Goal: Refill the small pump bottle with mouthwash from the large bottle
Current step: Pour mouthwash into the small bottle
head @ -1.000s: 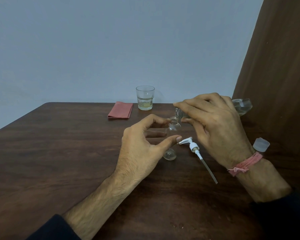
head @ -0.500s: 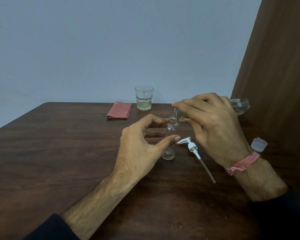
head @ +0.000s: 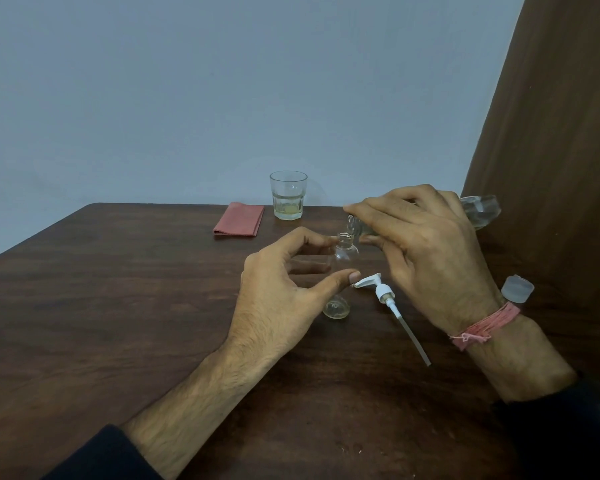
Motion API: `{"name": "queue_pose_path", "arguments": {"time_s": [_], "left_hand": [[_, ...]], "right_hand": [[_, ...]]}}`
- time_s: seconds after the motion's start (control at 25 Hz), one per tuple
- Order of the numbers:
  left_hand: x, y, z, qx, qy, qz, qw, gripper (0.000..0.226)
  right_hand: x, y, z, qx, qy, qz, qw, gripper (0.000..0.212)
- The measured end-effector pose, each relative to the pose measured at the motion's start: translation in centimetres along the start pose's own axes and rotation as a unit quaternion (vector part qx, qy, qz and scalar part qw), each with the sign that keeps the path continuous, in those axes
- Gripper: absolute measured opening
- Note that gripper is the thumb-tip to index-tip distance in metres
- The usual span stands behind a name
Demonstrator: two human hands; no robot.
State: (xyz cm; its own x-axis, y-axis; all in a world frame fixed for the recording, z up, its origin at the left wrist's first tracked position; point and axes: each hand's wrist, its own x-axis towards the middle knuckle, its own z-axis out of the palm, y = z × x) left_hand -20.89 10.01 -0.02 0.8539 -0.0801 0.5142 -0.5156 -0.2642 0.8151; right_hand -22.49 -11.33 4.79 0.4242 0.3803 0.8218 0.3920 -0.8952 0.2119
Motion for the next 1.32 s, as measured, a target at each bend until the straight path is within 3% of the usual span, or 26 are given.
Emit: {"name": "queue_pose_path", "arguments": {"time_s": [1.32], "left_hand": [[0.03, 0.06, -0.05, 0.006, -0.001, -0.006, 1.000, 0.043]], "right_hand": [[0.01, 0.18, 0.05, 0.000, 0.002, -0.005, 1.000, 0.048]]}}
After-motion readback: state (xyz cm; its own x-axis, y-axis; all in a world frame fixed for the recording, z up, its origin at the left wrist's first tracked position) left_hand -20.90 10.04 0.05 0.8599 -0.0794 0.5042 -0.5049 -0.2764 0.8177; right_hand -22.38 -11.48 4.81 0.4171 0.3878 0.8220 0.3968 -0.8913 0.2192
